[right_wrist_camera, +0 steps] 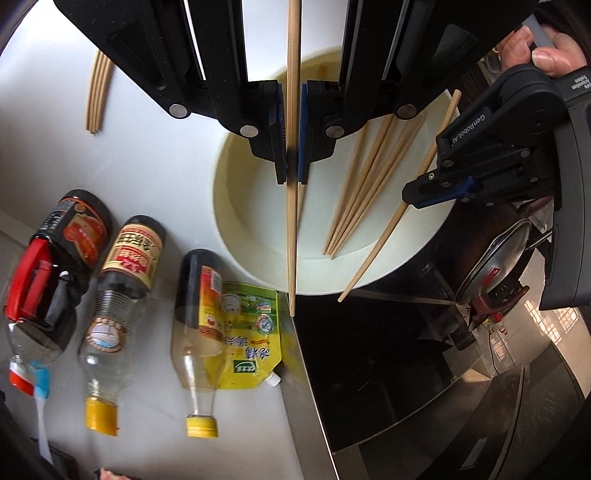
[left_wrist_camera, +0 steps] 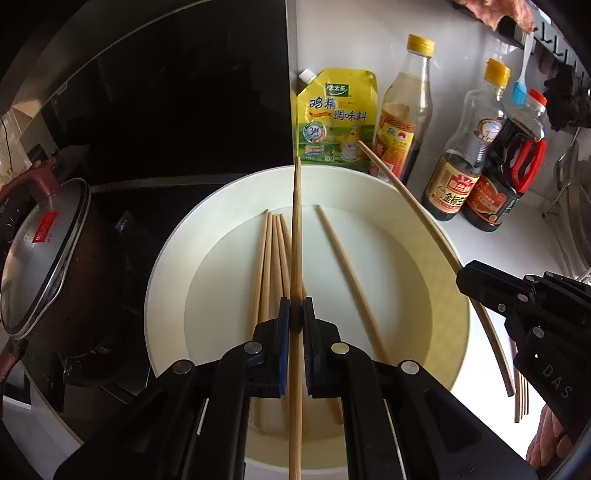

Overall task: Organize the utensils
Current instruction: 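Carry both held chopsticks over the water basin and lower them in, then open the left tool to drop its chopstick while the right tool releases its own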

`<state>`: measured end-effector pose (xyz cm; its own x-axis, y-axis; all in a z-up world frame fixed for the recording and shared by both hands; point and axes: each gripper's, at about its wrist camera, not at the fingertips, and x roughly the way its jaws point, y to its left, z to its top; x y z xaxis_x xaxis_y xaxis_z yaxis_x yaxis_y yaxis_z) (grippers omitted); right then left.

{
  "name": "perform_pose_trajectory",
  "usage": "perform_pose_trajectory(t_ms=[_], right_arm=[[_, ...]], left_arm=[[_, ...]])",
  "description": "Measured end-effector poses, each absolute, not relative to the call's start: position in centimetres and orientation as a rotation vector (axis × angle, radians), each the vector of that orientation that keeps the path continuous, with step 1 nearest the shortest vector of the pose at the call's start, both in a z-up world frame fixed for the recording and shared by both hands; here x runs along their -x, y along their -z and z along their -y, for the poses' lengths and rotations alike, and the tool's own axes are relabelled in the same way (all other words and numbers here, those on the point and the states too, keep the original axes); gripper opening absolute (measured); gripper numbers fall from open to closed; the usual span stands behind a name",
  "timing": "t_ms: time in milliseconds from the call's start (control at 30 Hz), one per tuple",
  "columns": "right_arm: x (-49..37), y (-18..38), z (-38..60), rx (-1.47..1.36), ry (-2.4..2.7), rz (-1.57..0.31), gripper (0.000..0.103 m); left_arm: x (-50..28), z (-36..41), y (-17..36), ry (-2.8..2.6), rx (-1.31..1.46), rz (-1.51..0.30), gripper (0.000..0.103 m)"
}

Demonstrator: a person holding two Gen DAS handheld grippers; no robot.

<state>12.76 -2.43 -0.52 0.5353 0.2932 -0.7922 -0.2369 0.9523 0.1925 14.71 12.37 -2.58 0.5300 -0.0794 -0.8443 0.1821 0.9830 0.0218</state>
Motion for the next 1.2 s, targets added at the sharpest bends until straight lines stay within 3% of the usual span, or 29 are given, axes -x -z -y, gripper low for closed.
perform_pose_trajectory(t_ms=[667, 733, 867, 1200], right_arm=[[-17.9, 7.3, -1.3, -0.084, -0.294, -1.169, 0.006], [-17.7, 7.2, -1.1, -0.092, -0.298, -1.171, 0.007], [-17.3, 6.4, -0.5, -0.098, -0.281, -1.138, 0.007], [-14.6, 4.0, 0.3, -0.077, -0.272, -1.082, 0.026]], left_arm=[[-19.4, -15.2, 8.5, 0.149, -0.065, -1.144, 0.008], [-19.3, -15.6, 8.4, 0.133, -0.058, -1.147, 0.017], [-18.7, -16.7, 7.3, 0.098, -0.038, -1.115, 0.051], [-16.3, -17.9, 4.8, 0.052, -0.028, -1.056, 0.065]])
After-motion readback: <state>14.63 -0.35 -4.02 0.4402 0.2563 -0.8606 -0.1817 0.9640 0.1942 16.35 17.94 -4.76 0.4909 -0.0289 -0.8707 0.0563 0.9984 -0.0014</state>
